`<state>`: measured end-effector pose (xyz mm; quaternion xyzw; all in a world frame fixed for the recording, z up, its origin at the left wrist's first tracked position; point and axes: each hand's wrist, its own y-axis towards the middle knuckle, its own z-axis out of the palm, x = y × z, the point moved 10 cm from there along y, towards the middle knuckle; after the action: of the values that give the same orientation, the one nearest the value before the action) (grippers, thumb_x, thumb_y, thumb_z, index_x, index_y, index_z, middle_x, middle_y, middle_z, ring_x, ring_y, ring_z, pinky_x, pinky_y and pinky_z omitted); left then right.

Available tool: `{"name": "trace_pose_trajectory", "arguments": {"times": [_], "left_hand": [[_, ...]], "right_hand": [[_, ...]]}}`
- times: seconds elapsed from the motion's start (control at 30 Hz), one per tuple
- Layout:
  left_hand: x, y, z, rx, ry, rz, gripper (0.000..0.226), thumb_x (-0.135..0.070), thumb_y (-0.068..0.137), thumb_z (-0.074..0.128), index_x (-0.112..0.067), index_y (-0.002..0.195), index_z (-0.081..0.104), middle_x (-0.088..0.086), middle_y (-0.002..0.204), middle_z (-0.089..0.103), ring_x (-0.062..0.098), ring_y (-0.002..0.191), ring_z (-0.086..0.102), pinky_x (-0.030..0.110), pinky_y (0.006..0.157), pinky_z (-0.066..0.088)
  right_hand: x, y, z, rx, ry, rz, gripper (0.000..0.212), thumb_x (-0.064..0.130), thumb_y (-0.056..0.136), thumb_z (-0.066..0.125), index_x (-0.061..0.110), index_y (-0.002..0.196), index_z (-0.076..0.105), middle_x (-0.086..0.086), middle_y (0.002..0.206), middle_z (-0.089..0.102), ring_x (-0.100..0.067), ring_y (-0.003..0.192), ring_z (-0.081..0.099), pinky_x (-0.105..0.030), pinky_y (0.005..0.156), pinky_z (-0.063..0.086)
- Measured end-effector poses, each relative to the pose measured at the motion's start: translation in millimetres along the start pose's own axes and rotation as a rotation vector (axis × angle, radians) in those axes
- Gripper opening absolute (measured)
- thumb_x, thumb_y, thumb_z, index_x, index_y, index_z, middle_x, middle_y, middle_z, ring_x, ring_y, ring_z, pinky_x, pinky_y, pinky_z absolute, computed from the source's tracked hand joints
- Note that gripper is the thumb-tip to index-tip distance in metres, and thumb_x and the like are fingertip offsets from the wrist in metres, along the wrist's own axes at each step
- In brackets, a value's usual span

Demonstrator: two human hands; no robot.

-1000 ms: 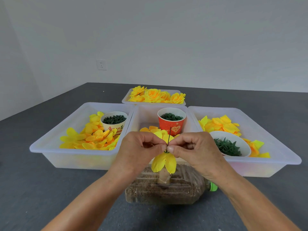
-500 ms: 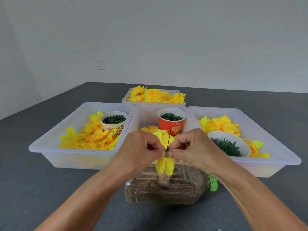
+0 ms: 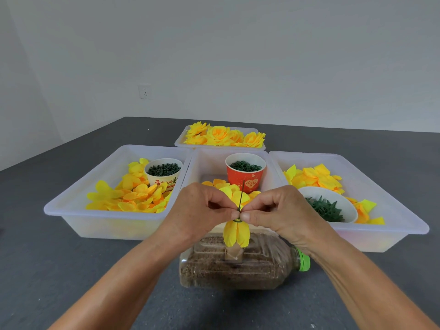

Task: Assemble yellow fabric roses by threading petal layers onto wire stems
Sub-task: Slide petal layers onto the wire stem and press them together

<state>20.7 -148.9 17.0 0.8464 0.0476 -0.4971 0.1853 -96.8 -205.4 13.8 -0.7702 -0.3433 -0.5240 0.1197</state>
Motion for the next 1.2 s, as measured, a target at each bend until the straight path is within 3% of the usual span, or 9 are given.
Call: {"name": "trace_pose_trajectory", "arguments": {"times": [0.1, 0.37, 0.63, 0.83, 1.07, 1.2], "left_hand": [[1, 1, 2, 0.022, -0.018, -0.016, 0.018, -0.006, 0.071, 0.078, -0.022, 0.065, 0.073, -0.005, 0.062, 0.066, 0.01, 0.064, 0.059, 0.033, 0.07, 0.05], [-5, 3, 5, 0.07, 0.085, 0.032, 0.023, -0.004, 0.072, 0.077, -0.022, 0.061, 0.069, -0.008, 0.064, 0.061, 0.004, 0.062, 0.056, 0.023, 0.065, 0.047], [-3, 4, 5, 0.084, 0.116, 0.024, 0.02, -0.007, 0.073, 0.077, -0.023, 0.063, 0.07, -0.002, 0.069, 0.066, 0.012, 0.069, 0.061, 0.027, 0.07, 0.05], [-2, 3, 5, 0.092, 0.053, 0.031, 0.015, -0.011, 0.072, 0.078, -0.022, 0.063, 0.072, 0.002, 0.068, 0.068, 0.011, 0.065, 0.059, 0.036, 0.07, 0.05], [0, 8, 9, 0.141, 0.024, 0.032, 0.013, -0.01, 0.073, 0.078, -0.02, 0.066, 0.073, 0.001, 0.069, 0.069, 0.009, 0.066, 0.06, 0.035, 0.072, 0.052], [4, 11, 12, 0.217, -0.08, 0.023, 0.014, -0.004, 0.073, 0.076, -0.017, 0.069, 0.073, 0.005, 0.075, 0.071, 0.016, 0.074, 0.063, 0.037, 0.079, 0.052]], "right_hand": [[2, 0, 1, -0.001, -0.076, -0.02, 0.014, 0.009, 0.073, 0.078, 0.021, 0.067, 0.073, 0.0, 0.065, 0.07, -0.003, 0.062, 0.059, -0.02, 0.064, 0.049], [6, 3, 2, 0.012, -0.202, -0.066, 0.012, 0.011, 0.074, 0.077, 0.019, 0.066, 0.073, 0.004, 0.062, 0.068, 0.001, 0.057, 0.057, -0.017, 0.06, 0.047], [5, 3, 2, 0.011, -0.193, -0.06, 0.012, 0.012, 0.074, 0.077, 0.02, 0.066, 0.074, 0.004, 0.063, 0.069, 0.002, 0.058, 0.058, -0.018, 0.061, 0.048], [1, 3, 0, 0.008, -0.152, -0.056, 0.013, 0.012, 0.073, 0.078, 0.022, 0.065, 0.073, 0.005, 0.064, 0.07, 0.002, 0.059, 0.059, -0.018, 0.063, 0.049], [-6, 9, 1, 0.058, -0.093, -0.013, 0.014, 0.009, 0.073, 0.078, 0.02, 0.065, 0.074, 0.005, 0.062, 0.068, 0.001, 0.06, 0.057, -0.016, 0.061, 0.047], [-20, 29, -34, -0.098, -0.006, 0.065, 0.016, 0.007, 0.073, 0.077, 0.02, 0.065, 0.073, 0.01, 0.054, 0.064, 0.005, 0.051, 0.053, -0.01, 0.05, 0.042]]}}
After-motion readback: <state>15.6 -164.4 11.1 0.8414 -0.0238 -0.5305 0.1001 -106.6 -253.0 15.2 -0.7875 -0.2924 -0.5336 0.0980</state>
